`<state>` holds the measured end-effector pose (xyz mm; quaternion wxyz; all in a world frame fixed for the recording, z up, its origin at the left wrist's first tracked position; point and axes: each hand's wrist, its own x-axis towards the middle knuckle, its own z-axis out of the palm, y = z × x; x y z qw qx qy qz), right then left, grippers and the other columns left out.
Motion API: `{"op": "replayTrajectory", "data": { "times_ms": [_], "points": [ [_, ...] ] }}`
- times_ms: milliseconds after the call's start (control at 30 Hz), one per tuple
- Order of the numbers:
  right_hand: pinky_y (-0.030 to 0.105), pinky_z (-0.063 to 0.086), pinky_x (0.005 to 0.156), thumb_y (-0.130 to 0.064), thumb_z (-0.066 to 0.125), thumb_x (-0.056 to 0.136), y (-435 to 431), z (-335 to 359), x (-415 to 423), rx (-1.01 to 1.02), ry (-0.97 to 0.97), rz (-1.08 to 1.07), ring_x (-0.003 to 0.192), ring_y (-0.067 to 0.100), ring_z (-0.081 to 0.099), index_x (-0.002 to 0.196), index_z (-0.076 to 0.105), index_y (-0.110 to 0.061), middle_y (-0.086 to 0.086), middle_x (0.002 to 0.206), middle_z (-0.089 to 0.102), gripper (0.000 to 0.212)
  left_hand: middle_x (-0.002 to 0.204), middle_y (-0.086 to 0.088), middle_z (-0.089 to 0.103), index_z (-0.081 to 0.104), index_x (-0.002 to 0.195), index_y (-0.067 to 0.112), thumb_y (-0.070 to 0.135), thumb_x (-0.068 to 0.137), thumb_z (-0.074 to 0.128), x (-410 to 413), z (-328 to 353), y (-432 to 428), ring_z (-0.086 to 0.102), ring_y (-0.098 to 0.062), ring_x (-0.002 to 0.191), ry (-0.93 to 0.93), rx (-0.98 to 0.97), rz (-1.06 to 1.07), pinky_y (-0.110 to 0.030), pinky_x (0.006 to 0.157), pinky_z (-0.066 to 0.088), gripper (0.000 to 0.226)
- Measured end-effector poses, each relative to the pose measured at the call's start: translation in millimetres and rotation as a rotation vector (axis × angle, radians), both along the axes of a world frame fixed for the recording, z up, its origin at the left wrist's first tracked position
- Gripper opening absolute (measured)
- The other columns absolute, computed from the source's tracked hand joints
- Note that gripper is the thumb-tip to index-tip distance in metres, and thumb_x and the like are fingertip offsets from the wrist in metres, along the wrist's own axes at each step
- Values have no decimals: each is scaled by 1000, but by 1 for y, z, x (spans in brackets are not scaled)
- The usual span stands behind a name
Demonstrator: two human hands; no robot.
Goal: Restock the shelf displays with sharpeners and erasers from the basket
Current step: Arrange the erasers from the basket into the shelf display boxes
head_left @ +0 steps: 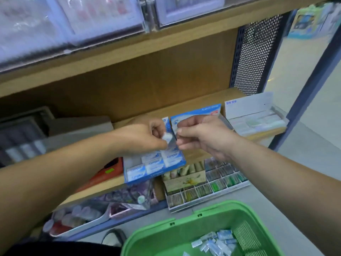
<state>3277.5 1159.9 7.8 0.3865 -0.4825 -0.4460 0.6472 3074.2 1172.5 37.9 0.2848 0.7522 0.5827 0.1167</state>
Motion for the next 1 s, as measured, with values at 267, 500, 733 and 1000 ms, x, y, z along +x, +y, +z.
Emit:
{"op": "replayTrajectory", "data": {
  "times_ms": [267,500,733,1000],
  "points": [
    [31,45,107,-57,69,87,20,-28,-37,601,-1037,385,123,13,57,121,65,-37,-10,130,62,39,93,8,70,69,94,28,12,82,74,-71,-20,4,62,-7,73,105,22,85,-25,64,47,20],
    [40,36,114,-78,58,81,28,-50,-77,544,-1062,773,138,23,29,152,27,-55,-4,140,41,81,79,19,73,75,85,33,20,79,74,-86,-36,7,69,-3,78,146,2,82,-29,74,59,14],
    [39,46,104,-84,74,50,39,-51,-66,570,-1161,842,122,12,30,143,47,-44,-14,112,33,104,81,18,70,71,84,27,24,82,77,-91,-43,6,62,4,80,303,44,10,-21,70,40,7],
    [36,47,96,-74,85,53,37,-44,-65,605,-1182,768,109,6,36,133,56,-39,-16,110,40,92,81,23,72,75,87,33,31,85,76,-91,-49,7,64,7,85,317,11,-28,-32,99,38,3]
  ]
}}
